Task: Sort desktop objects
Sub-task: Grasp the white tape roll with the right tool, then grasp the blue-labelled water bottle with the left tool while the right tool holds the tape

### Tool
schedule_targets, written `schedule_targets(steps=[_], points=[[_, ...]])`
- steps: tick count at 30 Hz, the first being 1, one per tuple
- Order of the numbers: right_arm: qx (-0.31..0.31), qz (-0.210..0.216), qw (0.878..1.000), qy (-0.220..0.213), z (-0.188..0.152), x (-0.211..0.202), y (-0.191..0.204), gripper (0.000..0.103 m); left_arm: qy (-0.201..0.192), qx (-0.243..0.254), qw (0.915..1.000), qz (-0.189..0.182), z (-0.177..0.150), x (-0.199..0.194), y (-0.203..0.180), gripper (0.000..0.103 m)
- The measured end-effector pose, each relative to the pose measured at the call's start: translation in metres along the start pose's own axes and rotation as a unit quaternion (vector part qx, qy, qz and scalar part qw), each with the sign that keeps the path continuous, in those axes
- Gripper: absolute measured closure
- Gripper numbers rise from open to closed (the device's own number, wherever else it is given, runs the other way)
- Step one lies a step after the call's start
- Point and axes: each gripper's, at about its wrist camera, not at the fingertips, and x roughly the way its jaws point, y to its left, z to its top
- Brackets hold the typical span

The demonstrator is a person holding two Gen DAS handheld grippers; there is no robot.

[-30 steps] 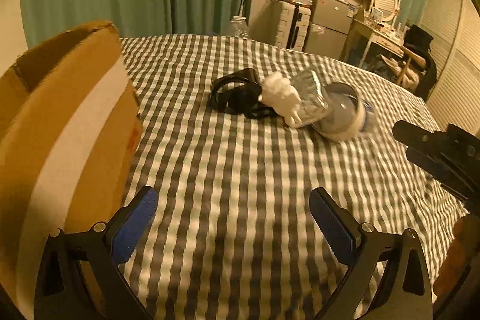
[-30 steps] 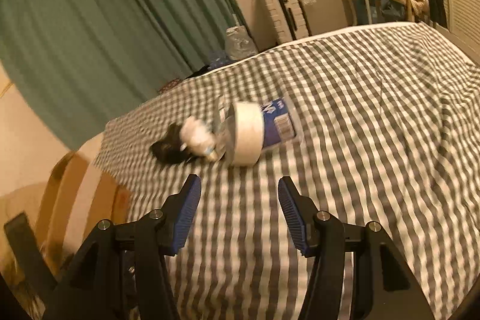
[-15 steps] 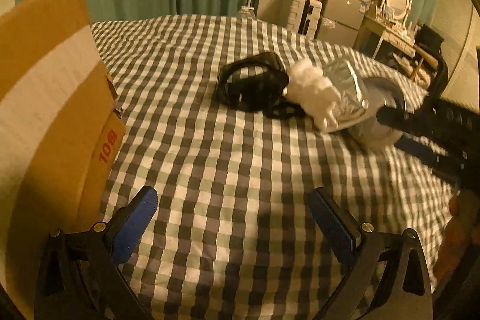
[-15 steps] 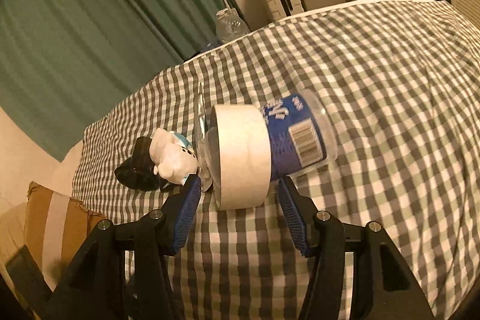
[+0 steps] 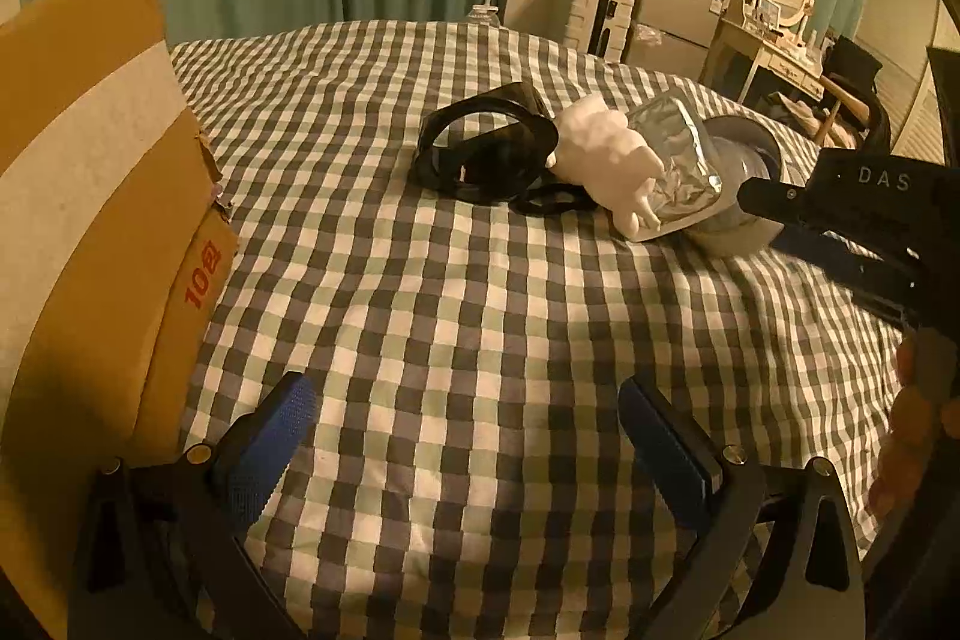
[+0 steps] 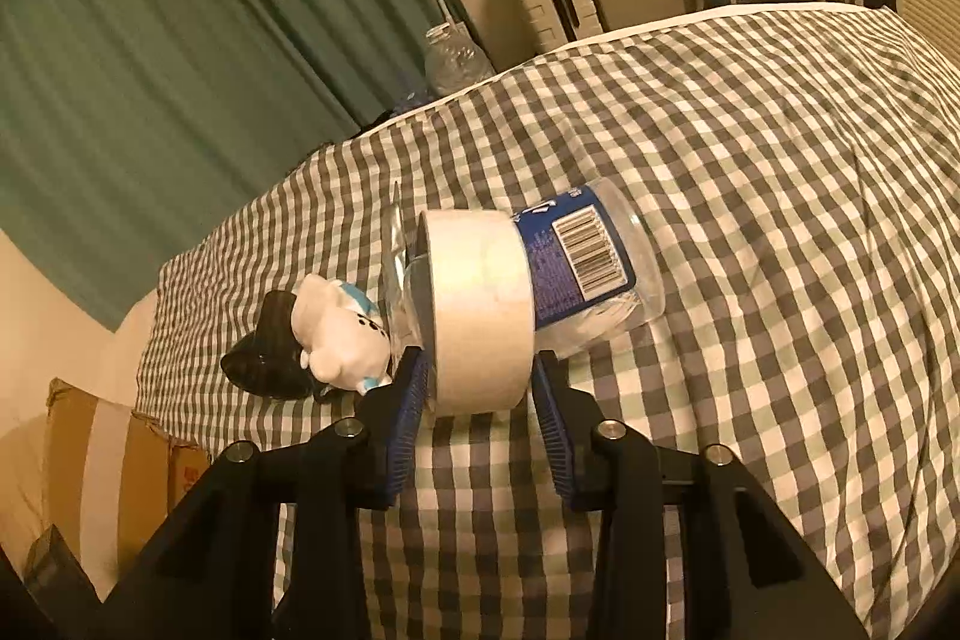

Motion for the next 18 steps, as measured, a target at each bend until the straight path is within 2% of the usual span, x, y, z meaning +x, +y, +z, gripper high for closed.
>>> schedule_targets(steps=[8, 11, 18], points=[[-0.024, 0.026, 0.999, -0.012, -0.008, -0.044, 0.000, 0.074, 0.009, -0.006, 0.9999, 0.005, -0.002, -0.004, 0.004, 0.000], [-0.028, 0.030, 0.999, -0.009, -0.015, -0.068, -0.009, 0.074, 0.006, -0.003, 1.0000, 0.004, -0.003, -0.011, 0.002, 0.000], [-0.005, 0.057, 0.998, -0.041, -0.028, -0.135, -0.040, 0.074, -0.005, 0.012, 0.9998, -0.012, -0.007, -0.029, -0.019, 0.000]])
